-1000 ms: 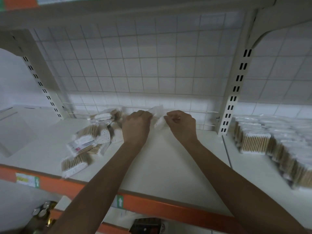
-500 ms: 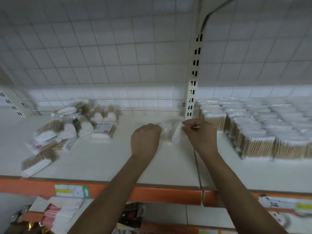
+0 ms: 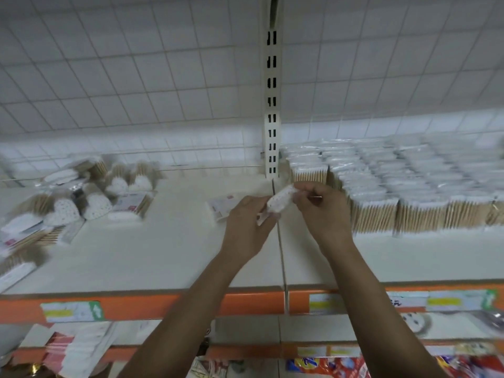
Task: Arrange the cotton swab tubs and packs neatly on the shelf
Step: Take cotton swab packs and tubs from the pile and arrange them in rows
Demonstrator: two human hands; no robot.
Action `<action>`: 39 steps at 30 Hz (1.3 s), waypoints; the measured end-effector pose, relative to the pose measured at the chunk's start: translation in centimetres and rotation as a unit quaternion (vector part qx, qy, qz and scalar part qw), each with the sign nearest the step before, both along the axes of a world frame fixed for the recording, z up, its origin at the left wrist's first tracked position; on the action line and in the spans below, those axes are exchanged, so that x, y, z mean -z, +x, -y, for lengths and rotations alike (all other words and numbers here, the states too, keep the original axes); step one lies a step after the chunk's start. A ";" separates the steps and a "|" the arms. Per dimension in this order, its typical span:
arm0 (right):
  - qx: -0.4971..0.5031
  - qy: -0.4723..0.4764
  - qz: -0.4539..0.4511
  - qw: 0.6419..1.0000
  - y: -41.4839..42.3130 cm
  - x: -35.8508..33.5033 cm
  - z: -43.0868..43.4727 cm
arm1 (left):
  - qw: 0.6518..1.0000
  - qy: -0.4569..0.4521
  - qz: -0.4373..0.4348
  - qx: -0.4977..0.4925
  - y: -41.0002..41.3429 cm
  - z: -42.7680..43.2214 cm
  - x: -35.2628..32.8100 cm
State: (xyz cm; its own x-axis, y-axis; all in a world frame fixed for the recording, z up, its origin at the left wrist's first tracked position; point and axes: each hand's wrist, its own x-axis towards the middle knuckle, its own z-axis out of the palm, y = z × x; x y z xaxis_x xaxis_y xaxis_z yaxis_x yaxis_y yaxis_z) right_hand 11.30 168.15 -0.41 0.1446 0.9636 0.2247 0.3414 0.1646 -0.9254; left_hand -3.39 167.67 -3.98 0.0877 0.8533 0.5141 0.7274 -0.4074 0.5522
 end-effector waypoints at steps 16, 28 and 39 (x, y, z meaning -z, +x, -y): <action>-0.014 0.075 0.464 0.882 4.9 -3.3 -5.3 | 0.977 -0.132 0.158 -0.053 4.9 -4.5 -0.3; -0.057 0.062 0.478 0.874 5.5 -3.1 -7.6 | 0.976 -0.145 0.129 -0.095 6.0 -6.1 -0.3; -0.051 0.066 0.492 0.867 5.5 -2.8 -7.8 | 0.975 -0.139 0.146 -0.091 6.0 -6.1 -0.4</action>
